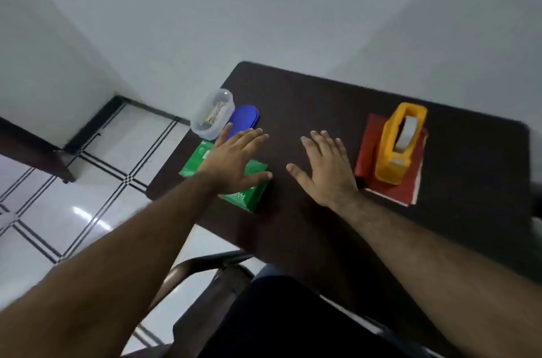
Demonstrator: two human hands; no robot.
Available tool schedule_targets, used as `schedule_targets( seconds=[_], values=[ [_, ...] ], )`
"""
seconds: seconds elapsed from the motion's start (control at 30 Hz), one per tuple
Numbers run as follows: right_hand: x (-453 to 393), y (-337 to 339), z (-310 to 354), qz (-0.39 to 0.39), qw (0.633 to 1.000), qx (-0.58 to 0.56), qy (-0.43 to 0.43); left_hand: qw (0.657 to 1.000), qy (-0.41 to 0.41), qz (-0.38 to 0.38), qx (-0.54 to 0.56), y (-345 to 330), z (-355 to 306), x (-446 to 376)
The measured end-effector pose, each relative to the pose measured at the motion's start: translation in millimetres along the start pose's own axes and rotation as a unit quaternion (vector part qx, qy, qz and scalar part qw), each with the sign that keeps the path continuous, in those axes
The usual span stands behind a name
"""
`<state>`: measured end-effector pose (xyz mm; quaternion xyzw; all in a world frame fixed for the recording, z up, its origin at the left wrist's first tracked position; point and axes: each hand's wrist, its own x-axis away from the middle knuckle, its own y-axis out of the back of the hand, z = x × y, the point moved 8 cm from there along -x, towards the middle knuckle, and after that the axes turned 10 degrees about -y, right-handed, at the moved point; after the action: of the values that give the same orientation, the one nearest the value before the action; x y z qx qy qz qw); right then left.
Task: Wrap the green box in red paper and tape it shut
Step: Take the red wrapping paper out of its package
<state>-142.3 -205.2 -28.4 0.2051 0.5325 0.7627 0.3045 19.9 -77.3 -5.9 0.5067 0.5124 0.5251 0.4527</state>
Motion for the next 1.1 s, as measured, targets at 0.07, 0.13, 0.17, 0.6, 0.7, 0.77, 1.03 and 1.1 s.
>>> schedule_targets(
  seconds=[0.07,0.13,0.17,0.6,0.7,0.77,1.03,1.1],
  values=[
    [-6,-24,22,0.029,0.999,-0.021,0.002,0.999,-0.025,0.029,-0.002,-14,23,11],
    [-7,-43,42,0.043,0.998,-0.04,-0.003,0.999,-0.018,0.041,0.004,-31,48,27],
    [-7,-49,50,0.047,0.997,-0.056,-0.003,0.999,-0.015,0.044,0.009,-36,55,31],
    [-13,-97,77,0.03,0.983,-0.18,0.001,0.995,-0.013,-0.071,0.065,-59,65,23],
    [-20,-104,89,-0.017,0.976,-0.217,0.015,0.99,-0.018,-0.114,0.078,-61,67,24],
    [-25,-107,96,-0.051,0.973,-0.224,0.025,0.988,-0.021,-0.131,0.078,-62,71,23],
    [-15,-105,107,-0.126,0.98,-0.154,0.02,0.966,-0.026,-0.254,0.035,-65,74,40],
    [-6,-98,109,-0.138,0.984,-0.113,-0.015,0.964,-0.018,-0.263,0.018,-67,72,44]
  ],
)
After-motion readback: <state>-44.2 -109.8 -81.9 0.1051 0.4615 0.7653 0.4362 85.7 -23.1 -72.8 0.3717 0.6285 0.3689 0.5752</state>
